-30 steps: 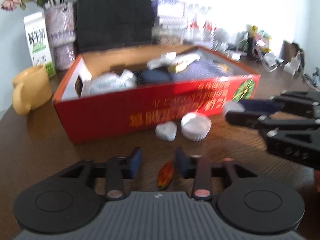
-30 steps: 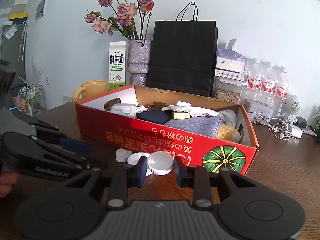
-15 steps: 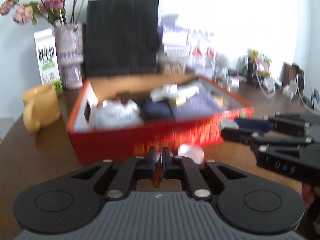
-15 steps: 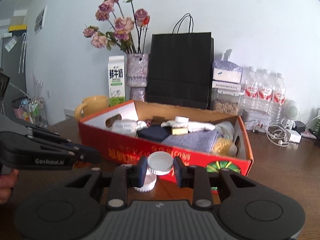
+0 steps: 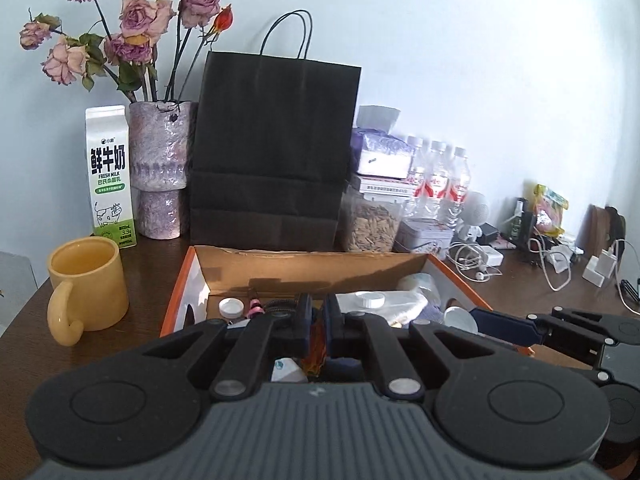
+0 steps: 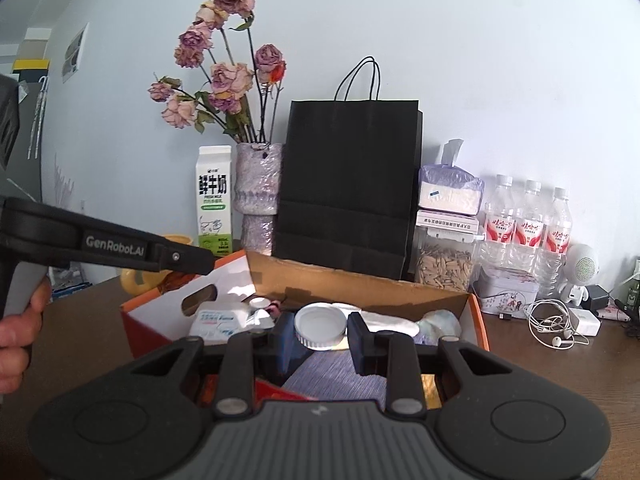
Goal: Organize objects
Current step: 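Carry the caps into the box and release them with both tools, then grasp the large white cap with the right tool while the left tool grasps a small cap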
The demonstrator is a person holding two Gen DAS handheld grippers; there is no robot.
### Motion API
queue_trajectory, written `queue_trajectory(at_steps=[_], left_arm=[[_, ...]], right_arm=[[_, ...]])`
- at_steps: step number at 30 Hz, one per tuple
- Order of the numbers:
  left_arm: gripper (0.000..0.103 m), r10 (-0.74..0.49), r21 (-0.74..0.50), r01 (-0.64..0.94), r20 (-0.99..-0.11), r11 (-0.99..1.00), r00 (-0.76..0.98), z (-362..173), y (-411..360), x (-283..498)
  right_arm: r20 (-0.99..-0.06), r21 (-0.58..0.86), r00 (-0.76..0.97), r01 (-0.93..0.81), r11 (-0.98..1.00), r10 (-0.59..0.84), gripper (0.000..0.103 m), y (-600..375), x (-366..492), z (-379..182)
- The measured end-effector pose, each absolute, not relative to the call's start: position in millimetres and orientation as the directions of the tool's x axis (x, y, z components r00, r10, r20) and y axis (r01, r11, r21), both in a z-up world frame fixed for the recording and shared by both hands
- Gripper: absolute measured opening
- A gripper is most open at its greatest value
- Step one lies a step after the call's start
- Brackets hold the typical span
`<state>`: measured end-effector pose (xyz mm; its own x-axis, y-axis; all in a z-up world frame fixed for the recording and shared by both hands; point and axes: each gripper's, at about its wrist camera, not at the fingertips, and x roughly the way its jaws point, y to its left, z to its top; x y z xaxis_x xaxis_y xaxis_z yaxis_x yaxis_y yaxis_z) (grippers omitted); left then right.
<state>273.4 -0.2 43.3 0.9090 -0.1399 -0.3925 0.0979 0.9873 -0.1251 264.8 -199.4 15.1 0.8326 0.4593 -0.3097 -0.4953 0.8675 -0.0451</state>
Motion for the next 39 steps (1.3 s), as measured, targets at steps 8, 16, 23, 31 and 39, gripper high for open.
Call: queue_trajectory(at_steps=[8,16,23,31,39], left_arm=[[0.072,-0.069,-0.116,0.025,-0.396,0.993,0.916,28.9,1.8,293.1],[0.103,-0.006,-0.038,-0.01,-0.386,0.999,0.923,21.9,5.9,262.3],[0.103,-0.029,-0.006,0.029,-0.41,1.0,0.912,12.4,10.9,221.5],[0.103,-0.025,0.002,0.029,-0.482,1.0,0.876,-8.9,12.3,200.2],[0.103,0.001,-0.003,-0.004,-0.547,1.0,0.837,-21.5,11.8,208.5]], right_arm=[[-0.374,-0.033,0.83,-0.458,0.888,0.414,0.084,-191.6,303.6,2.5],[-0.368,-0.02,0.823,-0.472,0.881,0.433,0.103,-202.5,277.1,-1.8],[-0.417,-0.042,0.785,-0.52,0.853,0.458,0.103,-205.9,234.1,-7.0],[-0.536,-0.026,0.709,-0.556,0.831,0.458,0.076,-190.9,235.4,-36.1],[-0.588,0.024,0.668,-0.549,0.835,0.456,0.044,-174.1,259.4,-50.4]])
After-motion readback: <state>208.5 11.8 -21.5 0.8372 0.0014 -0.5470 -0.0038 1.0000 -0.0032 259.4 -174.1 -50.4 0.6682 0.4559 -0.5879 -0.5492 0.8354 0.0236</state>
